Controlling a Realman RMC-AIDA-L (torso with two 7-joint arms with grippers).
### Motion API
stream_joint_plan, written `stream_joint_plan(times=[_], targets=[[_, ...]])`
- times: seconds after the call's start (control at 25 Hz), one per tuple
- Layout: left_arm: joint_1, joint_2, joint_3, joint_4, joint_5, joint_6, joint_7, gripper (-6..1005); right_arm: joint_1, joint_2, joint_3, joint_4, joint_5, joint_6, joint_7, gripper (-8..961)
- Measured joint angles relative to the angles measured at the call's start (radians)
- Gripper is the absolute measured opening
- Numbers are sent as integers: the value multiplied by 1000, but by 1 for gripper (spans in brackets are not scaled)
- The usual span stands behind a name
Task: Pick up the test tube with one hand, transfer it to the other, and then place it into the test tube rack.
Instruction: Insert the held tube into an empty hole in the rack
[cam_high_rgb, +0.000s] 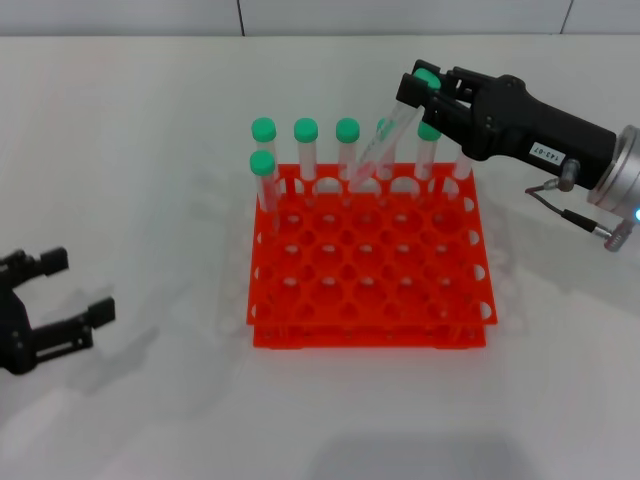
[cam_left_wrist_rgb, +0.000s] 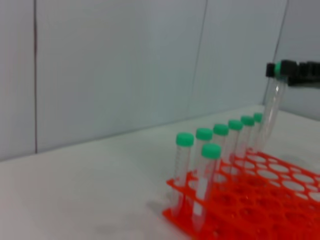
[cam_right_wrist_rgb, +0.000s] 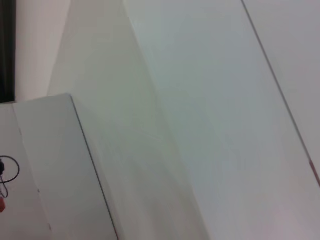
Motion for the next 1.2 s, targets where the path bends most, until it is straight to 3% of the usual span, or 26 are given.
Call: stream_joint_plan(times=[0.76, 0.96, 1.2], targets=[[-54, 0, -1, -34, 88, -9, 12, 874, 4, -12, 60, -140, -193, 48, 33, 252], [-59, -1, -1, -36, 98, -9, 12, 874, -17, 5, 62, -333, -353, 202, 110, 252], [-64, -2, -1, -37, 101, -11, 13, 874, -62, 48, 102, -525, -584, 339, 235, 250]])
